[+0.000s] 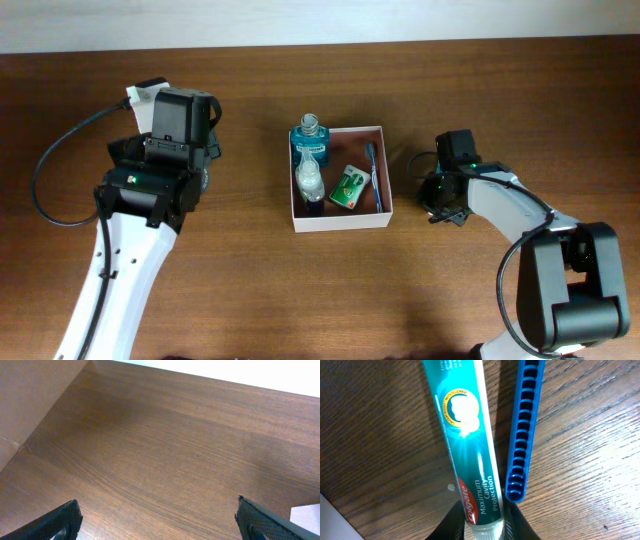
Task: Pack container
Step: 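Lower the right gripper and grasp the Colgate toothpaste tube, then carry the toothpaste into the box and release it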
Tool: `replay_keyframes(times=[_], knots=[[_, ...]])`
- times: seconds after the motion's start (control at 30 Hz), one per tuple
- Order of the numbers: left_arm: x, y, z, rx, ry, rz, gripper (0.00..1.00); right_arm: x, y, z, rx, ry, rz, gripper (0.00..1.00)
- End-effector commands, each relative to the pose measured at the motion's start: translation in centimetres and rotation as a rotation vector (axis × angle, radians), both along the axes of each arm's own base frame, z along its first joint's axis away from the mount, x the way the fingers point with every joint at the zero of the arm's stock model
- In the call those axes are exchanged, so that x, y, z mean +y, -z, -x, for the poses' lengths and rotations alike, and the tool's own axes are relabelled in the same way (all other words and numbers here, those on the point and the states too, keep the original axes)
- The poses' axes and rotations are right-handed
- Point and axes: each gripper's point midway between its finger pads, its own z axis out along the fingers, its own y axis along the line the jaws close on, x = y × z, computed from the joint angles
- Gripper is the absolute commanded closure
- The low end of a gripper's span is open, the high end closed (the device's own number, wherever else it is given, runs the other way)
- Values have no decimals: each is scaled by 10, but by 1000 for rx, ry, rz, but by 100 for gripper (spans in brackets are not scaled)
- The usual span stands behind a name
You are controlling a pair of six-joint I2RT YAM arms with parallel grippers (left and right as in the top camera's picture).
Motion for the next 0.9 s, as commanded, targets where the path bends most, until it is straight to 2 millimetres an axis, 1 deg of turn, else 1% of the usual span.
replay_keyframes(times=[0.0, 0.03, 0.07, 0.13, 0.23, 0.33, 0.37, 0.4, 0.43, 0.47, 0.5, 0.57, 0.63, 0.7, 0.73, 0.77, 0.8, 0.87], knots=[[4, 0, 0, 4, -10, -16, 1, -3, 6, 5, 19, -16, 28, 81], [4, 0, 0, 4, -10, -16, 1, -4, 6, 6, 21, -16, 28, 81], [4, 0, 0, 4, -10, -16, 1, -3, 6, 6, 24, -29, 31, 85], [4, 0, 0, 4, -10, -16, 1, -4, 6, 7, 24, -72, 40, 95], [4, 0, 0, 4, -10, -16, 1, -3, 5, 6, 21, -98, 45, 96], [4, 0, 0, 4, -10, -16, 1, -1, -5, 2, -2, -172, 50, 96], [4, 0, 0, 4, -10, -16, 1, -1, -14, -1, -15, -213, 59, 96], [4, 0, 0, 4, -10, -16, 1, -1, -18, -2, -22, -226, 63, 96], [4, 0, 0, 4, -10, -16, 1, -1, -29, -5, -42, -251, 69, 95], [4, 0, 0, 4, -10, -16, 1, -1, -34, -6, -50, -259, 72, 94], [4, 0, 0, 4, -10, -16, 1, 0, -50, -10, -77, -272, 76, 93], [4, 0, 0, 4, -10, -16, 1, 1, -67, -13, -105, -276, 77, 92], [4, 0, 0, 4, -10, -16, 1, 4, -92, -14, -146, -285, 75, 92], [4, 0, 0, 4, -10, -16, 1, 9, -109, -16, -179, -323, 71, 90], [4, 0, 0, 4, -10, -16, 1, 17, -128, -15, -215, -358, 69, 90], [4, 0, 0, 4, -10, -16, 1, 24, -139, -15, -241, -384, 71, 90], [4, 0, 0, 4, -10, -16, 1, 28, -146, -15, -257, -405, 74, 90], [4, 0, 0, 4, -10, -16, 1, 44, -161, -14, -304, -462, 76, 90]])
